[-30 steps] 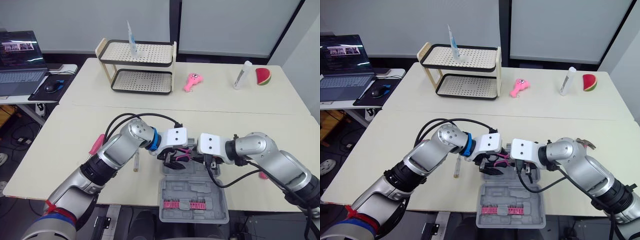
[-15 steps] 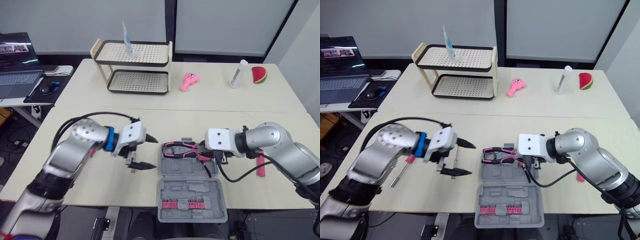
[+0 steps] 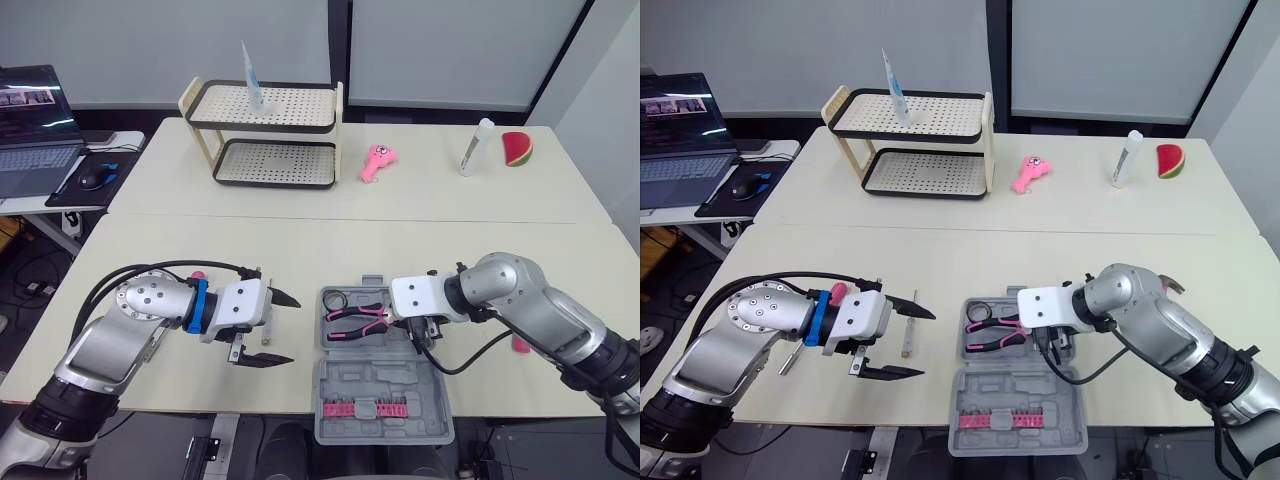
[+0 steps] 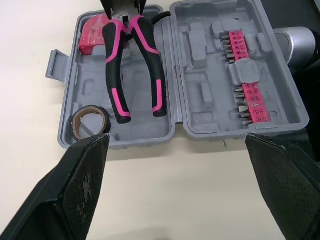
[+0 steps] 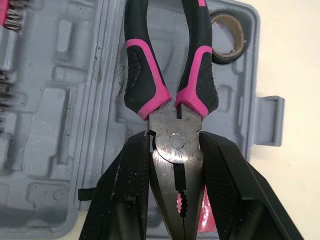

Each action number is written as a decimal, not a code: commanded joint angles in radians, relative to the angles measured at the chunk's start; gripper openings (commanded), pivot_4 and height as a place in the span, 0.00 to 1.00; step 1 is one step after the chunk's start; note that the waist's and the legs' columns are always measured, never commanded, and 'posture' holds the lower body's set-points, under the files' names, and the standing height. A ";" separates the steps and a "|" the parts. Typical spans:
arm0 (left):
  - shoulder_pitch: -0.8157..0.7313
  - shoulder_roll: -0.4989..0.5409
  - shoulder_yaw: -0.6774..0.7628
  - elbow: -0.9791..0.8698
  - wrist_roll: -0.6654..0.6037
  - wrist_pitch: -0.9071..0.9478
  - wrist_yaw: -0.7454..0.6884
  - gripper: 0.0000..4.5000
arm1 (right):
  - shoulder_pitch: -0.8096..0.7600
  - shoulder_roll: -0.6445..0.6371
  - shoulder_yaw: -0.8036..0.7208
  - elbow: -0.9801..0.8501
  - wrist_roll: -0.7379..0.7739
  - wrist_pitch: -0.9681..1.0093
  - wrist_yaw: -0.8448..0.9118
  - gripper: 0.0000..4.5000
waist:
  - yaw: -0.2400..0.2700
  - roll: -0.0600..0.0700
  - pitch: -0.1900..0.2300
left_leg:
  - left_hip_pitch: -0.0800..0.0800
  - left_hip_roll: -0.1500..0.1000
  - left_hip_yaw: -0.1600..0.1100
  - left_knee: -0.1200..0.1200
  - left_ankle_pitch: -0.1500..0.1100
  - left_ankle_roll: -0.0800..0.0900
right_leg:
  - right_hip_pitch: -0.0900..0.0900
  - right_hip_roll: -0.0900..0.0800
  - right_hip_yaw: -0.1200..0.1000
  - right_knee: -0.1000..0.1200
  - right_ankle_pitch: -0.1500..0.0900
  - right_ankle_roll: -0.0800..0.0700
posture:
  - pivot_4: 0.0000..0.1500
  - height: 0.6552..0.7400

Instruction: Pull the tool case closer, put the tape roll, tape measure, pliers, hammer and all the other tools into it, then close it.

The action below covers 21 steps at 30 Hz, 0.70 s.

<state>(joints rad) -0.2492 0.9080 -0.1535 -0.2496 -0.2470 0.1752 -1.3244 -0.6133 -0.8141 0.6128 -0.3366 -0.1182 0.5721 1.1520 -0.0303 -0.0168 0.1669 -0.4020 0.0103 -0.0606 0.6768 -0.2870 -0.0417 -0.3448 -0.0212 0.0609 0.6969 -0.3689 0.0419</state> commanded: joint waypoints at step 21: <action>0.001 -0.002 0.026 -0.108 -0.029 0.056 0.087 1.00 | 0.051 0.122 0.018 0.157 -0.096 -0.055 0.003 0.29 | -0.001 0.000 0.000 | 0.000 0.000 0.001 0.000 0.000 0.000 | -0.001 0.001 0.000 0.001 0.000 0.000 | 1.00 1.00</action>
<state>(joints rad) -0.2313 0.9070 -0.1391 -0.3277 -0.2678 0.2278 -1.2456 -0.5672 -0.6960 0.6410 -0.1696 -0.2156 0.5155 1.1375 -0.0316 -0.0166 0.1670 -0.4018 0.0104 -0.0600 0.6768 -0.2870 -0.0417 -0.3451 -0.0203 0.0609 0.6976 -0.3689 0.0419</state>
